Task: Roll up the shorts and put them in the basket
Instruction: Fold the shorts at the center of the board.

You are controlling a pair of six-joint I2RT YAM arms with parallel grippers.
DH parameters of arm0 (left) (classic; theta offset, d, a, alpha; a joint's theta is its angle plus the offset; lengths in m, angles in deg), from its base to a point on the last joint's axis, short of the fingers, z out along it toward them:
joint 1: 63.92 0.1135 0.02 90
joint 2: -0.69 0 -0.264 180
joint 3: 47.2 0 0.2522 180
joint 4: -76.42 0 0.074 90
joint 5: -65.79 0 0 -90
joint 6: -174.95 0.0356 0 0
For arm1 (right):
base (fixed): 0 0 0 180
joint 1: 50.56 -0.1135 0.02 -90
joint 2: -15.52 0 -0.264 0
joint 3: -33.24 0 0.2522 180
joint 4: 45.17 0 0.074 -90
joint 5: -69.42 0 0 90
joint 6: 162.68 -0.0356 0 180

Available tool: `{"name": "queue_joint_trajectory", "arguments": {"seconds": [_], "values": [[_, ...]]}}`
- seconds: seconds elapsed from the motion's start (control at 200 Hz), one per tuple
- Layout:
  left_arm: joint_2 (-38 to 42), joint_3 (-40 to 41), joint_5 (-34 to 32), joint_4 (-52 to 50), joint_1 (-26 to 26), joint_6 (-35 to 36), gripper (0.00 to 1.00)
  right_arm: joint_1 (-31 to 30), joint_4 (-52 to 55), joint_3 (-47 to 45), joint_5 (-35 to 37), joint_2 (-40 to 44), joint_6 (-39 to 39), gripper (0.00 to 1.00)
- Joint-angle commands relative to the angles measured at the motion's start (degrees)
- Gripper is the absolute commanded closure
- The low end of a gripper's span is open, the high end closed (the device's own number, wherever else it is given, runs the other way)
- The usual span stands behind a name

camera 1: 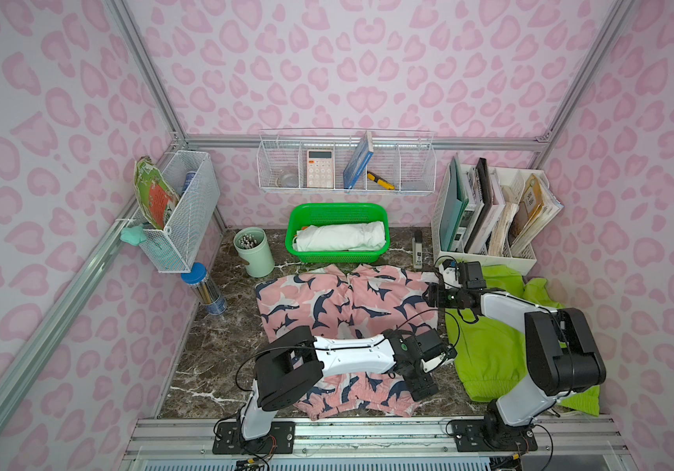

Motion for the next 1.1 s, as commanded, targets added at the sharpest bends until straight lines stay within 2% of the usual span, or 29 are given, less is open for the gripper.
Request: {"name": "queue_joint_trajectory", "arguments": {"seconds": [0.0, 0.275, 0.5, 0.61, 0.675, 0.735, 0.805, 0.845, 0.91, 0.955, 1.04, 1.1], "values": [[-1.2, -1.3, 1.5, -0.9, -0.3, 1.0, 0.01, -0.3, -1.0, -0.9, -1.4, 0.0, -1.3, 0.17], [-3.3, -2.1, 2.4, -0.6, -0.3, 0.7, 0.05, -1.9, -0.2, 0.0, -0.8, -2.1, -1.5, 0.18], [-8.0, -9.0, 5.6, -6.6, 0.4, 0.5, 0.21, -2.2, 1.1, 0.6, 0.2, -4.4, -0.8, 0.19], [-8.6, -9.9, 7.2, -7.5, 1.1, 0.4, 0.35, -2.2, 0.8, 0.3, 0.1, -5.2, -1.0, 0.25], [-8.7, -9.9, 7.4, -7.6, 1.2, 0.3, 0.44, -2.2, 0.4, -0.1, -0.1, -5.2, -1.1, 0.31], [-8.8, -10.1, 7.7, -7.7, 1.3, 0.3, 0.61, -2.1, 0.0, -0.5, 0.2, -4.8, -1.2, 0.37], [-8.8, -10.1, 7.8, -7.7, 1.6, 0.1, 0.85, -2.1, -0.4, -0.8, 0.4, -4.5, -1.2, 0.45], [-8.8, -10.1, 7.9, -7.8, 1.7, -0.1, 0.93, -2.0, -0.5, -0.7, 0.2, -4.6, -1.2, 0.51], [-8.8, -10.0, 7.9, -7.8, 1.8, -0.3, 1.0, -2.0, -0.8, -0.8, 0.1, -4.6, -1.4, 0.61], [-8.7, -10.0, 7.9, -7.9, 2.0, -0.4, 1.0, -1.9, -1.0, -0.8, 0.1, -4.6, -1.7, 0.71], [-8.4, -10.3, 7.4, -8.0, 2.2, -0.5, 1.0, -1.7, -2.1, -1.4, 0.4, -3.6, -2.7, 1.0], [-8.1, -11.3, 5.7, -8.7, 2.0, -0.7, 1.0, -1.4, -3.2, -2.1, 0.6, -1.8, -3.6, 1.0]]}}
